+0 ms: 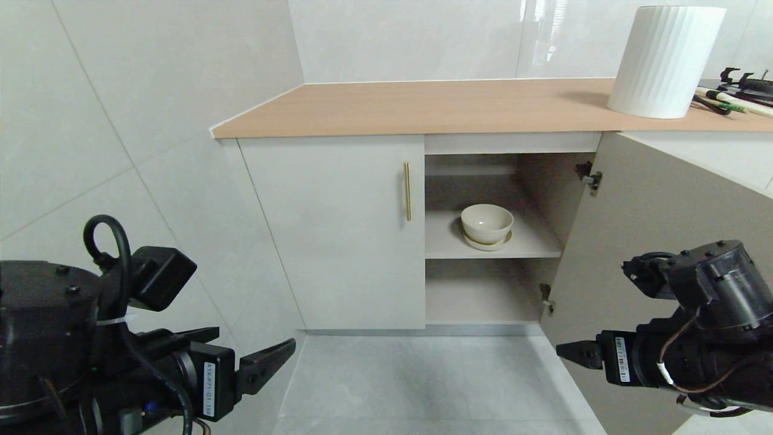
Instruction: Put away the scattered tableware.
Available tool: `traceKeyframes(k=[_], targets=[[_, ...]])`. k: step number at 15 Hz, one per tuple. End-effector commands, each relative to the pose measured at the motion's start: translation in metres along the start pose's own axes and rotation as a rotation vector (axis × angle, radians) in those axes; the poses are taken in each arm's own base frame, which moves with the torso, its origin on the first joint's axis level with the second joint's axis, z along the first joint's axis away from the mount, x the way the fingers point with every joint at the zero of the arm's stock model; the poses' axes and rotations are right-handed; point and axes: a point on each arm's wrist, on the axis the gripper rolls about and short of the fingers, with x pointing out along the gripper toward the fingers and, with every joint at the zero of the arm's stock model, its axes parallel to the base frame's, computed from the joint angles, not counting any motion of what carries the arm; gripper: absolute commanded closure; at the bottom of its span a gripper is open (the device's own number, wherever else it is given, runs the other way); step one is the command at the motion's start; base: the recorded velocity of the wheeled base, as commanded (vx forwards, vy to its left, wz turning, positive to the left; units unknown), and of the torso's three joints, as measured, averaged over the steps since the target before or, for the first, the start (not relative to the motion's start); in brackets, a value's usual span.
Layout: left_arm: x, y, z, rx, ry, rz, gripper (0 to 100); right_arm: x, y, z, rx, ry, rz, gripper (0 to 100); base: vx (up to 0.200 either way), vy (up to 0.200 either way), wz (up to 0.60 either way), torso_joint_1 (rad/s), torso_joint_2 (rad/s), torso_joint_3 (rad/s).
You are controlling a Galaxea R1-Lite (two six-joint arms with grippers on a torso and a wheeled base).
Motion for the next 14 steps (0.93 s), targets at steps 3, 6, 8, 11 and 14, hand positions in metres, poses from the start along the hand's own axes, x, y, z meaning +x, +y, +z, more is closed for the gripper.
traceKeyframes(k=[3, 6, 8, 11, 14], targets=[[-0.001, 0.001, -0.002, 0.006, 0.003, 0.001, 0, -0.001, -0.003, -0.001, 0.006, 0.0, -0.006, 0, 0.0, 0.0, 0.0, 0.0, 0.0, 0.0], [-0.001, 0.001, -0.003, 0.011, 0.005, 0.001, 0, -0.014, -0.009, -0.007, 0.012, -0.039, -0.028, 0, 0.0, 0.0, 0.0, 0.0, 0.0, 0.0], [-0.001, 0.001, -0.003, 0.011, 0.004, 0.001, 0, -0.033, -0.018, -0.015, 0.016, -0.046, -0.026, 0, 0.0, 0.0, 0.0, 0.0, 0.0, 0.0], [-0.001, 0.001, -0.003, 0.011, 0.005, 0.001, 0, -0.06, -0.033, -0.027, 0.033, -0.04, -0.036, 0, 0.0, 0.0, 0.0, 0.0, 0.0, 0.0], [0.0, 0.002, -0.006, 0.027, 0.018, 0.005, 0, -0.059, -0.041, -0.042, 0.028, 0.004, -0.058, 0, 0.0, -0.067, 0.0, -0.001, 0.0, -0.001]])
